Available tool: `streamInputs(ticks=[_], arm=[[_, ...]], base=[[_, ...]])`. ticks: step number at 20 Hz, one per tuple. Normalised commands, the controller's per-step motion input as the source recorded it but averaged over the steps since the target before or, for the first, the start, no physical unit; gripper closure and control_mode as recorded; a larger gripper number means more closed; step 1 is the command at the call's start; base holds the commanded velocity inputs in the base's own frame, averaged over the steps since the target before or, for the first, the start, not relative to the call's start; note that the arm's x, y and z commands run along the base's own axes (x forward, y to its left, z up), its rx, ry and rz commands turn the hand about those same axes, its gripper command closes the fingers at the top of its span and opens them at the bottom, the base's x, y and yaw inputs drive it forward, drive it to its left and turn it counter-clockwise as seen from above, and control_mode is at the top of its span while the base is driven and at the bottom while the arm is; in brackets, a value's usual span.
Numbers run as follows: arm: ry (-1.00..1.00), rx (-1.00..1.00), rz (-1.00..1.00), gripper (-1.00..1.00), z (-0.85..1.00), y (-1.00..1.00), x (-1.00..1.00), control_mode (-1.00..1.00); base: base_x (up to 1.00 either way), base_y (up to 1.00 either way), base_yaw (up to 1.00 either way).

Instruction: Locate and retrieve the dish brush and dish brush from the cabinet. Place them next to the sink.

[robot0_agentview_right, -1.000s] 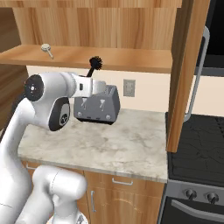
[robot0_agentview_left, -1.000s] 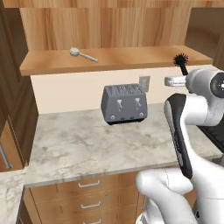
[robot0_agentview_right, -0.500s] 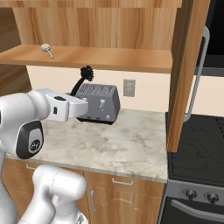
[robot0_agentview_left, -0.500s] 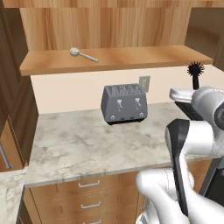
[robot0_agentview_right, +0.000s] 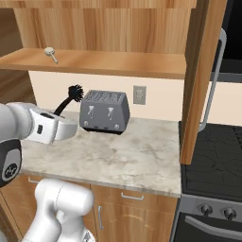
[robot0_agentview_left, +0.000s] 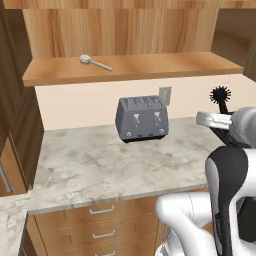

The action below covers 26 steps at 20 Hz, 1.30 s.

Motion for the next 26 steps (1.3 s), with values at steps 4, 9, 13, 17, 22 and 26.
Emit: streamInputs(ticks=[4, 9, 13, 17, 22, 26], arm=[[0.23, -0.01, 0.15, 1.00, -0.52, 0.35, -0.49, -1.00], [0.30, -0.02, 0.16, 1.00, -0.56, 0.17, -0.24, -1.00], [0.06, 0.02, 0.16, 1.00, -0.53, 0.11, -0.27, -1.00], [0.03, 0.05, 0.14, 1.00, -0.33, 0.06, -0.18, -1.00], [0.00, 0.00, 0.00, 1.00, 0.00, 0.00, 0.00, -1.00], [0.00, 0.00, 0.00, 1.00, 0.00, 0.00, -0.09, -1.00]], base=[[0.00, 0.00, 0.00], [0.00, 0.00, 0.00], [0.00, 0.00, 0.00], [0.00, 0.00, 0.00], [0.00, 0.00, 0.00], [0.00, 0.00, 0.00]])
